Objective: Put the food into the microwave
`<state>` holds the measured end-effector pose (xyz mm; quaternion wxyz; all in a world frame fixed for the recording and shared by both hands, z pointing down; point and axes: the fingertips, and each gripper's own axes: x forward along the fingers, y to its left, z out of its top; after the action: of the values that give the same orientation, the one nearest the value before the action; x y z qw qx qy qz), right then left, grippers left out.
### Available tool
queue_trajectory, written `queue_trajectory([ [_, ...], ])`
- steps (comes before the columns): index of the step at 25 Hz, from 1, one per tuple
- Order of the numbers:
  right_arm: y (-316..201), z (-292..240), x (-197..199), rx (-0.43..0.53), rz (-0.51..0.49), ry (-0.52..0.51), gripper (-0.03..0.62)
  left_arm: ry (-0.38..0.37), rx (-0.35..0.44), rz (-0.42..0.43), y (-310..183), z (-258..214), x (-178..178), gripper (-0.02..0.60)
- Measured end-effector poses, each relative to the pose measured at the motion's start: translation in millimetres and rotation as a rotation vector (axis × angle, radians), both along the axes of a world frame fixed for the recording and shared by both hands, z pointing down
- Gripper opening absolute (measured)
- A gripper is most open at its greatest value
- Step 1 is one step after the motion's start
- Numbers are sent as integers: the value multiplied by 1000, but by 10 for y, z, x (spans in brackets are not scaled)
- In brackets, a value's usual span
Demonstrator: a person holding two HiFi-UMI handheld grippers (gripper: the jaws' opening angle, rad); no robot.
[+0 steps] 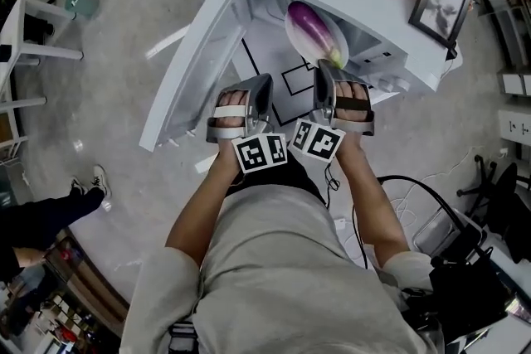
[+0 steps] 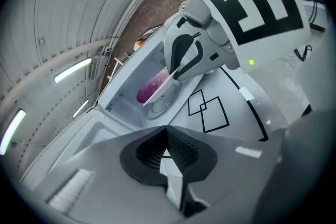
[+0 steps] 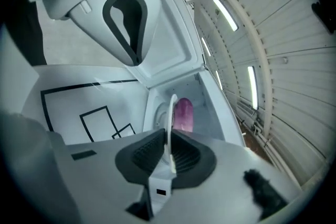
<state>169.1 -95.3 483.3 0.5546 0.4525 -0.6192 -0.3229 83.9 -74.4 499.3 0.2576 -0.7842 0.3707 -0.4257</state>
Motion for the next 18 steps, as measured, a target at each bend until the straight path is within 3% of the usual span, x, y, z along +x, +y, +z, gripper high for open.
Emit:
queue_trajectory([
  [8,-293,176,95,-55,62,28,43,325,-188,-28,-75,149,63,8],
  [18,-716,310,187,-77,127,37,43,415,-304,-52,-116,299,2,8],
])
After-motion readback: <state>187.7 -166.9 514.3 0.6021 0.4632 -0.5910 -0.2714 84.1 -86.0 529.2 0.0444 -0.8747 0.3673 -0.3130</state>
